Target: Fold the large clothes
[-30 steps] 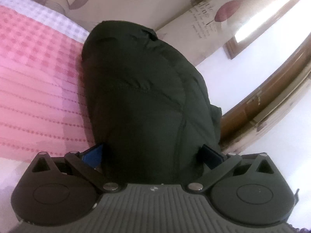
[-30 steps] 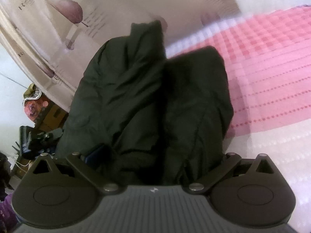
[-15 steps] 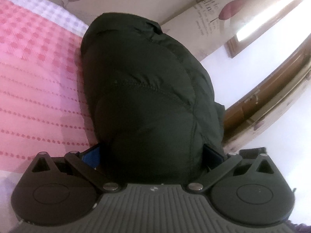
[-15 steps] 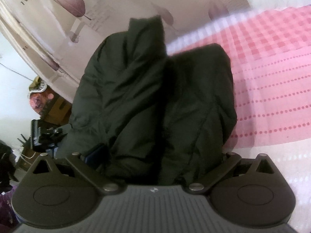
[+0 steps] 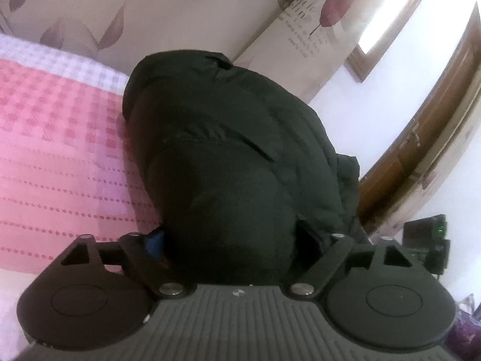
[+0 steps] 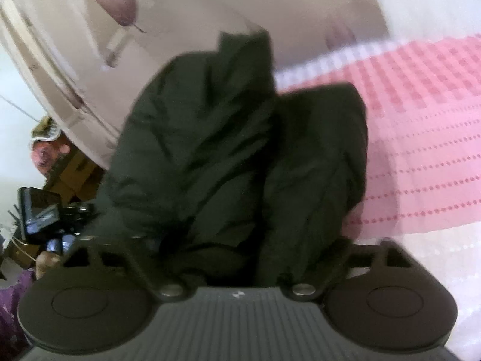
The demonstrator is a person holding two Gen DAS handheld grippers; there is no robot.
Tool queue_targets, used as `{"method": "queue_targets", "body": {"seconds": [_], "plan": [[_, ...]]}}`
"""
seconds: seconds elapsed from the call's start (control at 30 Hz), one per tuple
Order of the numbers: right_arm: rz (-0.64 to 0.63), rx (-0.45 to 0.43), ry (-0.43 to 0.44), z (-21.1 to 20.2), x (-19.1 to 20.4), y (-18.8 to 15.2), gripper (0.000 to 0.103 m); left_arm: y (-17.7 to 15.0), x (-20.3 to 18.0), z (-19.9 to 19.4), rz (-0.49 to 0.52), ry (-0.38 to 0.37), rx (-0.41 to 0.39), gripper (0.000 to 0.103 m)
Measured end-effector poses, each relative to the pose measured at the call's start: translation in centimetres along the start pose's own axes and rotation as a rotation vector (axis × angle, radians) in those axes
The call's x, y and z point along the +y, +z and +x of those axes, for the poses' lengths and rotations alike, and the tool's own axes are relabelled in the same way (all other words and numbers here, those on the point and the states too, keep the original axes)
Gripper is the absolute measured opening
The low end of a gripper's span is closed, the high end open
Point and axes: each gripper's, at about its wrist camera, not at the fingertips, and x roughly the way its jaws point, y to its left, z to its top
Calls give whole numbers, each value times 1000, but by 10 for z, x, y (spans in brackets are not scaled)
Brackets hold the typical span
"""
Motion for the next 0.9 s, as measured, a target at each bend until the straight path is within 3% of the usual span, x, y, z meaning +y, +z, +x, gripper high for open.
{"method": "queue_targets", "body": {"seconds": [0.07,0.27,0.53,0.9], "plan": [[-35,-14,-16,-1,9,0,64,0,-7,-4,19,21,-15,78],[-22,-40,-10,0,18,0,53,-2,-11,-17,21,36,-33,75],[35,-42,39,7,29,-8,48,4,-5,-45,10,60,-47,75],[43,-30,100,5,77,-27,47,0,-2,-93,25,109,-42,75]]}}
